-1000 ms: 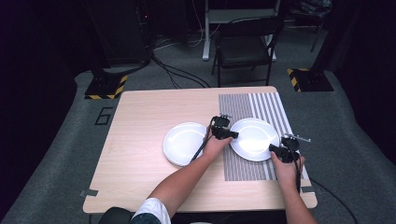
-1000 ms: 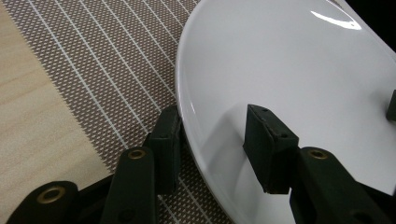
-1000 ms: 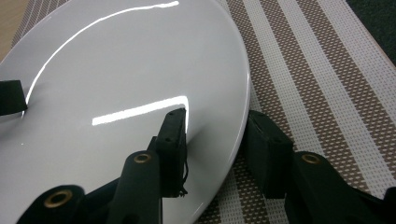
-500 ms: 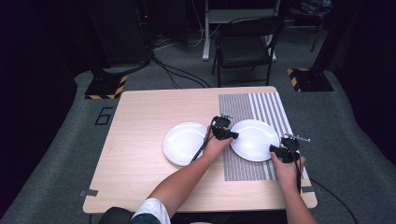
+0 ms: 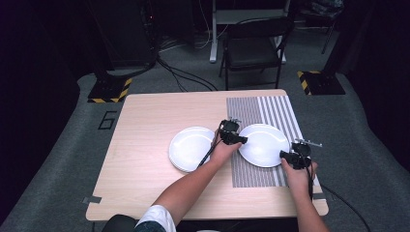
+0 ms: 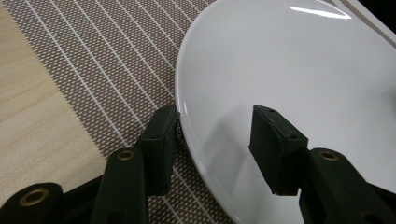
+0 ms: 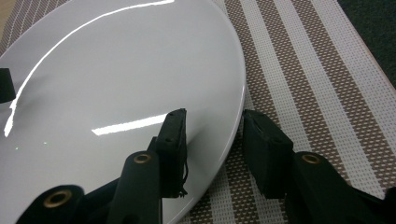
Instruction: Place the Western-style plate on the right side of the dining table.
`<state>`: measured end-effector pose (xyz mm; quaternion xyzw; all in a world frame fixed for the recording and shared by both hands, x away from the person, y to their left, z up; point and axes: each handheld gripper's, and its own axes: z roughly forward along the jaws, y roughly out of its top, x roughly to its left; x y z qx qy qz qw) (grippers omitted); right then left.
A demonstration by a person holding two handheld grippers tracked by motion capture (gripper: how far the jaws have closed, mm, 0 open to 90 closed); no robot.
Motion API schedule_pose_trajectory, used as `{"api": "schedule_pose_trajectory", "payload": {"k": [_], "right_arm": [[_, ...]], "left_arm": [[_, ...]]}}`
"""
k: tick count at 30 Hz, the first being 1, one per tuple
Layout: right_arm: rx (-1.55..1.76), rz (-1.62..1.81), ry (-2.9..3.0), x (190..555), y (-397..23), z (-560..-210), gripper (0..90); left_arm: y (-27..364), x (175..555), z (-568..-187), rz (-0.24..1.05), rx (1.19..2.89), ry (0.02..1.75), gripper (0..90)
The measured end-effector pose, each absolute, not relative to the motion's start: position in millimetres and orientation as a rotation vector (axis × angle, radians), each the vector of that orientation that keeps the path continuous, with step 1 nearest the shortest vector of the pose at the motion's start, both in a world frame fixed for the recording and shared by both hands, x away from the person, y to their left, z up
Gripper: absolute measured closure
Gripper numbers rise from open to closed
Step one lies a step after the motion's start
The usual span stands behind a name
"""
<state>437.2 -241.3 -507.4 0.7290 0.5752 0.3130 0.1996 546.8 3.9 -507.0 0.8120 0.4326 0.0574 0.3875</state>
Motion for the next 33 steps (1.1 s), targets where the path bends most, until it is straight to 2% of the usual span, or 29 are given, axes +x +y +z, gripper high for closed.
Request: {"api": "schedule_pose_trajectory", "payload": {"k": [16, 33], "right_arm": [[1.953, 0.924, 1.606, 428.3, -240.7, -492.4, 58.2], [1.832, 0.978, 1.697, 428.4, -211.8, -473.4, 61.1]], "left_arm": [[23.5, 548.0, -492.7, 0.117, 2.041, 1.100, 49.5], [59.3, 537.8, -471.6, 0.136, 1.980, 1.091, 49.5]]}}
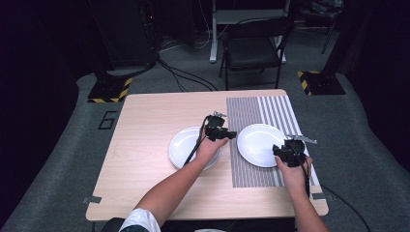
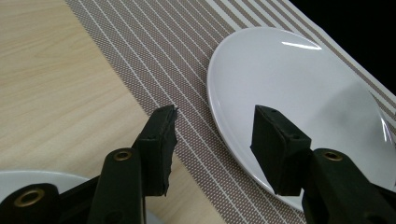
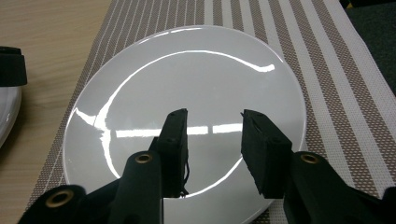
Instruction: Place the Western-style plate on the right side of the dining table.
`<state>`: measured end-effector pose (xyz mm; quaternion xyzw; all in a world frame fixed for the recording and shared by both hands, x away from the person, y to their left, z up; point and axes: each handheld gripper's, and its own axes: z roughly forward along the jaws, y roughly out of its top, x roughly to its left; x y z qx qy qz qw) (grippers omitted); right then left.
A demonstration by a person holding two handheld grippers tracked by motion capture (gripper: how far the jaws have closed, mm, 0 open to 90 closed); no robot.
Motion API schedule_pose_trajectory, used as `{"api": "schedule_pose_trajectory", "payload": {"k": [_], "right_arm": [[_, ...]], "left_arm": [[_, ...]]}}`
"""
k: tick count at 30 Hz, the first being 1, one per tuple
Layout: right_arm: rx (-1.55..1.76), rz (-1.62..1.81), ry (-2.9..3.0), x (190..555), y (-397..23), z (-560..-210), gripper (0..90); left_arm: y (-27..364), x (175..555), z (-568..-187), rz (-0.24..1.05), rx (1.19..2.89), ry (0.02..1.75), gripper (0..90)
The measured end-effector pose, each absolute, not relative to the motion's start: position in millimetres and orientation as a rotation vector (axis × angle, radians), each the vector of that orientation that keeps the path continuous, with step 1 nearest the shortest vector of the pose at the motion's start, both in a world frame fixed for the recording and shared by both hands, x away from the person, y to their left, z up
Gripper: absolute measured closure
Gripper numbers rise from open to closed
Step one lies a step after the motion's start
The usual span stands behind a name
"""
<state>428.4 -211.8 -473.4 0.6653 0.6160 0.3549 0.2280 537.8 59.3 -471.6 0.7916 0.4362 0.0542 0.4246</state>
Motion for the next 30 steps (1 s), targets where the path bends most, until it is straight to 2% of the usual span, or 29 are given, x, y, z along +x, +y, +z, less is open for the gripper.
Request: {"api": "schedule_pose_trajectory", "payload": {"k": [19, 30], "right_arm": [[1.753, 1.052, 1.795, 431.2, -183.8, -453.9, 61.1], [1.657, 1.074, 1.899, 436.4, -155.5, -432.0, 61.1]], "left_arm": [[97.3, 526.7, -450.7, 0.201, 1.946, 1.097, 48.9], [145.3, 516.2, -432.3, 0.269, 1.940, 1.122, 48.2]]}}
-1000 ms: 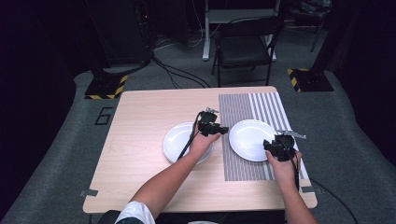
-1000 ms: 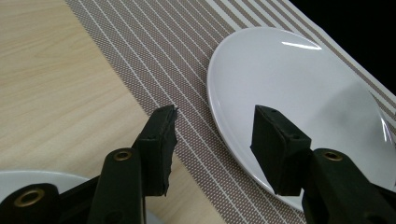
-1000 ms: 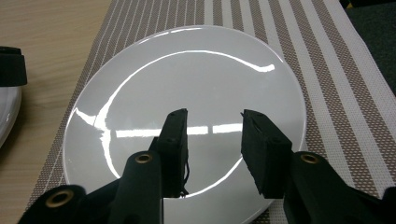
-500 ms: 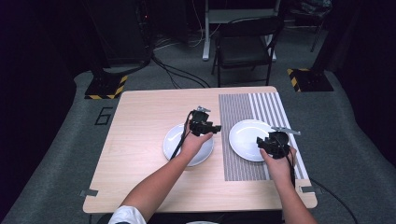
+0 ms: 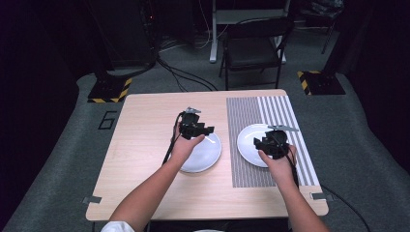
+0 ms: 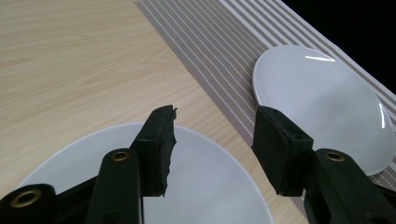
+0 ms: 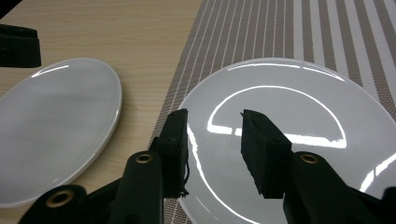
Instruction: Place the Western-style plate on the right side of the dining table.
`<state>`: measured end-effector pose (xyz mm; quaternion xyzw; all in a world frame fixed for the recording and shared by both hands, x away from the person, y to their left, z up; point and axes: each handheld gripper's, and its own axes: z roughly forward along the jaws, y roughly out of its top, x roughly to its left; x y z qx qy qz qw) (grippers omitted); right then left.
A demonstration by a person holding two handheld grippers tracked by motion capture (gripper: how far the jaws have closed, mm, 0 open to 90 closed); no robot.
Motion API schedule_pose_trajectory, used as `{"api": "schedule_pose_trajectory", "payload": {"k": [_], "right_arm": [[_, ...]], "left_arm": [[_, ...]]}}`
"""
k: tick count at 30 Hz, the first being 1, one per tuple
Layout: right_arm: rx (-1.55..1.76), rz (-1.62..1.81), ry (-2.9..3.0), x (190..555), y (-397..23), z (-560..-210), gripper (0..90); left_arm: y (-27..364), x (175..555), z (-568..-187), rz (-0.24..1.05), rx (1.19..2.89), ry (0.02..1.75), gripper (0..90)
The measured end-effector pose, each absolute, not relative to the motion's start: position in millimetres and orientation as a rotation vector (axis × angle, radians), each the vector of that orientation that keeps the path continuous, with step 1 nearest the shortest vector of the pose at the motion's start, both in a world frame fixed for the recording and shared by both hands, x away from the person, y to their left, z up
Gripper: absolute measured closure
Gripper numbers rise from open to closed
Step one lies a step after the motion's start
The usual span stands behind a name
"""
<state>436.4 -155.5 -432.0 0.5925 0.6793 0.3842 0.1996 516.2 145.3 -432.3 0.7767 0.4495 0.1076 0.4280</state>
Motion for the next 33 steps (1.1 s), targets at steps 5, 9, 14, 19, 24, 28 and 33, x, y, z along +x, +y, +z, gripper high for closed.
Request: {"api": "schedule_pose_trajectory", "payload": {"k": [5, 9, 14, 19, 24, 28, 33], "right_arm": [[1.616, 1.122, 1.936, 434.0, -144.7, -419.7, 61.2], [1.576, 1.147, 1.972, 430.1, -135.8, -413.0, 61.2], [1.505, 1.157, 2.028, 425.2, -123.9, -411.3, 60.4], [1.497, 1.197, 2.065, 423.0, -119.2, -414.6, 60.3], [1.424, 1.207, 2.136, 416.4, -108.4, -423.1, 57.4], [1.351, 1.215, 2.175, 408.2, -98.4, -428.1, 56.2], [1.286, 1.226, 2.217, 397.5, -86.7, -435.8, 54.0]], "left_arm": [[162.4, 511.0, -429.3, 0.289, 1.924, 1.146, 48.2], [180.8, 505.2, -426.8, 0.313, 1.910, 1.163, 48.2], [201.6, 494.7, -424.7, 0.331, 1.887, 1.188, 47.7], [221.9, 482.5, -425.0, 0.359, 1.869, 1.207, 47.3], [244.2, 467.1, -428.5, 0.381, 1.871, 1.225, 46.3], [255.8, 459.7, -434.9, 0.386, 1.863, 1.258, 45.7], [267.4, 449.8, -445.3, 0.393, 1.860, 1.280, 45.0]]}}
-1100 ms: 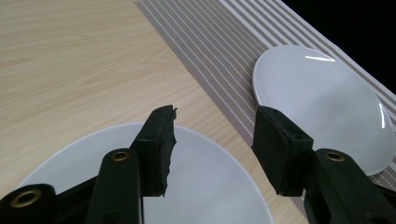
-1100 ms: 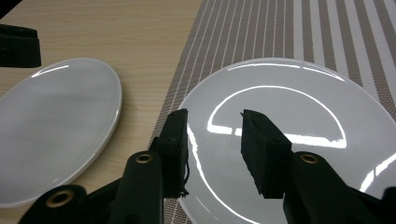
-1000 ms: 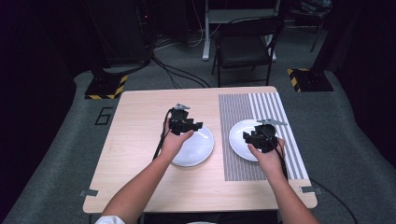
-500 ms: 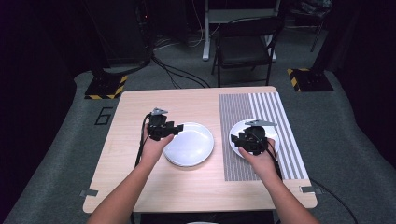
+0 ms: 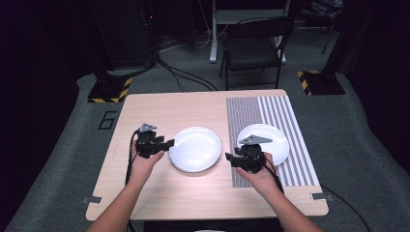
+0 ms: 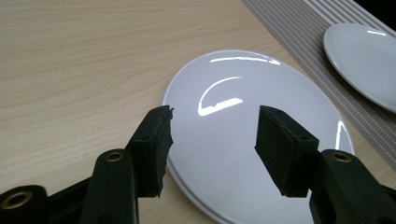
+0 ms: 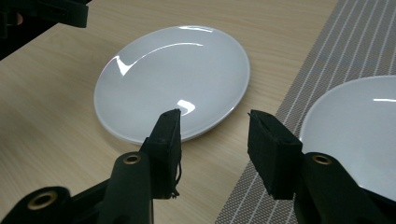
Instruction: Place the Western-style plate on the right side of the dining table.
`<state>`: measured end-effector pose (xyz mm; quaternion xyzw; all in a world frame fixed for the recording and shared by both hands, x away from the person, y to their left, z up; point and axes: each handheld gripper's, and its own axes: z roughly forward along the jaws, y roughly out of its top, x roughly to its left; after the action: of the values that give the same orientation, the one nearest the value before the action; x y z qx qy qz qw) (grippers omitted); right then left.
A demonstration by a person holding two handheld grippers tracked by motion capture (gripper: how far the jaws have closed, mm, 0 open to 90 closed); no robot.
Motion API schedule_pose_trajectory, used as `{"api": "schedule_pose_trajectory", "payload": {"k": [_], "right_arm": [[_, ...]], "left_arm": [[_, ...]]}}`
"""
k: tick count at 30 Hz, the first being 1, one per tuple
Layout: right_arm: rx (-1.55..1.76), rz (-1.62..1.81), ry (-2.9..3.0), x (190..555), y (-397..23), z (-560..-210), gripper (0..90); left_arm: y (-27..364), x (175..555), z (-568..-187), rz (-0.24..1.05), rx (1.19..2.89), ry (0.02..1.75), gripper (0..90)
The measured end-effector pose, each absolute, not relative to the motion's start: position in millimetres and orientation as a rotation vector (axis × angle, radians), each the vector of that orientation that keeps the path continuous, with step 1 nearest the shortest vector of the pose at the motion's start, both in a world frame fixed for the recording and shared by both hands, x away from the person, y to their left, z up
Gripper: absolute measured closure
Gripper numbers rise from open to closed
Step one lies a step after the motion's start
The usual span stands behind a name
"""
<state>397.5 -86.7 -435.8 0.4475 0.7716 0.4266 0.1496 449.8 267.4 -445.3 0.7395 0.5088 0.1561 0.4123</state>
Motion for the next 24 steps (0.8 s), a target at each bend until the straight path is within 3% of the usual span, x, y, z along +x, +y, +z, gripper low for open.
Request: {"api": "schedule_pose_trajectory", "payload": {"k": [24], "right_arm": [[1.085, 1.214, 2.352, 380.1, -62.6, -482.0, 49.7]], "left_arm": [[290.1, 430.4, -494.9, 0.437, 1.928, 1.296, 40.0]]}}
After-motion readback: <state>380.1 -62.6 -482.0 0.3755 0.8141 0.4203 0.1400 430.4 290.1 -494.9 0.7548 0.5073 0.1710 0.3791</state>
